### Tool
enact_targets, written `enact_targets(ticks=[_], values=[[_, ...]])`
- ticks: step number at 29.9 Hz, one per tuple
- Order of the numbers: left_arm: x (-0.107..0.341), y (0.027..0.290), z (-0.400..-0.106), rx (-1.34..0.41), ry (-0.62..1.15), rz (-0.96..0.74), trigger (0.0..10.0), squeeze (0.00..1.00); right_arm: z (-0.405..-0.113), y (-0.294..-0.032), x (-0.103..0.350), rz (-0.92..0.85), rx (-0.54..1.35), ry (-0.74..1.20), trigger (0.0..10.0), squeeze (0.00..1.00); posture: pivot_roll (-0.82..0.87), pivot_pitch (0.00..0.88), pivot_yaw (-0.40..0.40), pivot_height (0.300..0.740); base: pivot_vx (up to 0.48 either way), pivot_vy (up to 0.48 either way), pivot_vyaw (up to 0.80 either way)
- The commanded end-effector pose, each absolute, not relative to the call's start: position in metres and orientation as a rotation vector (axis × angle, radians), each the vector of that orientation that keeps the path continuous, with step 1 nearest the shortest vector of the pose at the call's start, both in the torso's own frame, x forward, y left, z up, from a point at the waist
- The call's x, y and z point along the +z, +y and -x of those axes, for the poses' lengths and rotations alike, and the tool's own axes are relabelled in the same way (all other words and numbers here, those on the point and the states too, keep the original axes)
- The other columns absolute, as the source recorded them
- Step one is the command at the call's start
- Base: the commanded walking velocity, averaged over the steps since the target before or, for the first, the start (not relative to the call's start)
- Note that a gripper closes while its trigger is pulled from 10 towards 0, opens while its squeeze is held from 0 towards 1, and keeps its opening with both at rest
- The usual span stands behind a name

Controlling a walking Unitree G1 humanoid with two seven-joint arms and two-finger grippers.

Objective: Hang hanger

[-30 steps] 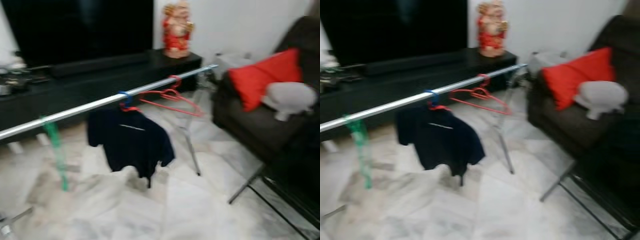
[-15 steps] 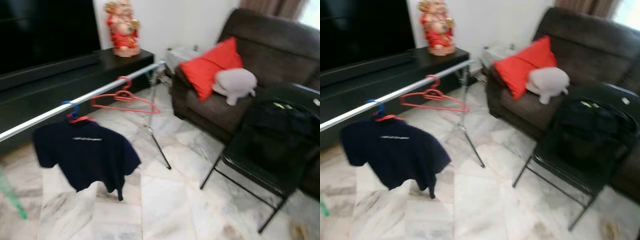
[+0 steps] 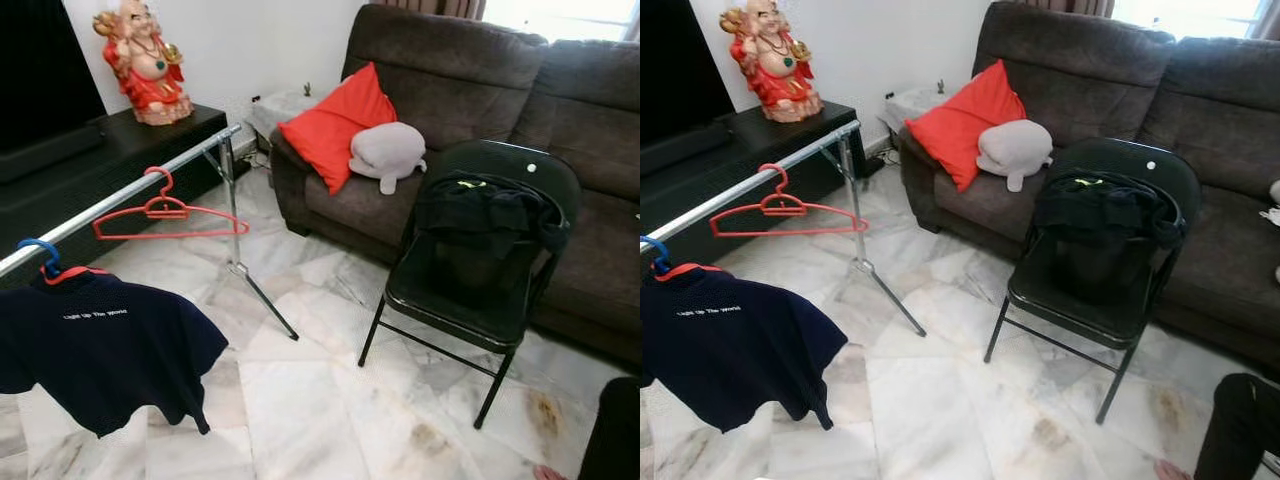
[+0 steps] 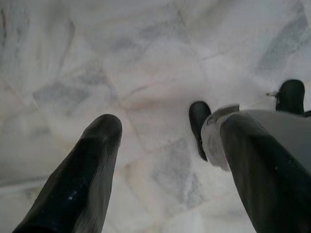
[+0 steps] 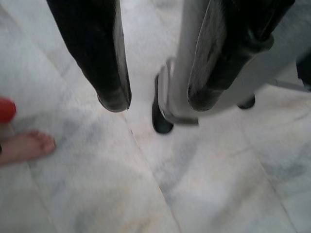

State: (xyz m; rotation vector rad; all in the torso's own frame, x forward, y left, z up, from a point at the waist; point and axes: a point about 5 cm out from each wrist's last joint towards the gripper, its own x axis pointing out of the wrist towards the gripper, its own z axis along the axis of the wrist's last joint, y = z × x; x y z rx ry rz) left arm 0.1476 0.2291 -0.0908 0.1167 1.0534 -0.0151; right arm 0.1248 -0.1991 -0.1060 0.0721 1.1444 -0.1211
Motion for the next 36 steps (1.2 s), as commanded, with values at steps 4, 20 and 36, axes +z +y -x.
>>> enact_targets(ticks=[4,20,36], values=[[-0.0921,0.2302,-0.1435,-0.019,1.069,-0.122,10.0,0.0,-0.1262,-0.1981,-0.1057,-0.08,-0.128,1.135,10.0,0.0,0.13,0.0,0.031,0.74,0.285,0.0,0.0],[-0.0925,0.2289,-0.1434,-0.021,1.072,-0.118,10.0,0.0,-0.1267,-0.1995,-0.1053,-0.071,-0.128,1.13,10.0,0.0,0.14,0.0,0.025,0.74,0.288,0.0,-0.36],[-0.0923,0.2282,-0.1443,-0.03,1.072,-0.117,10.0,0.0,-0.128,-0.2004,-0.1045,-0.082,-0.157,1.108,10.0,0.0,0.13,0.0,0.028,0.74,0.289,0.0,-0.1]])
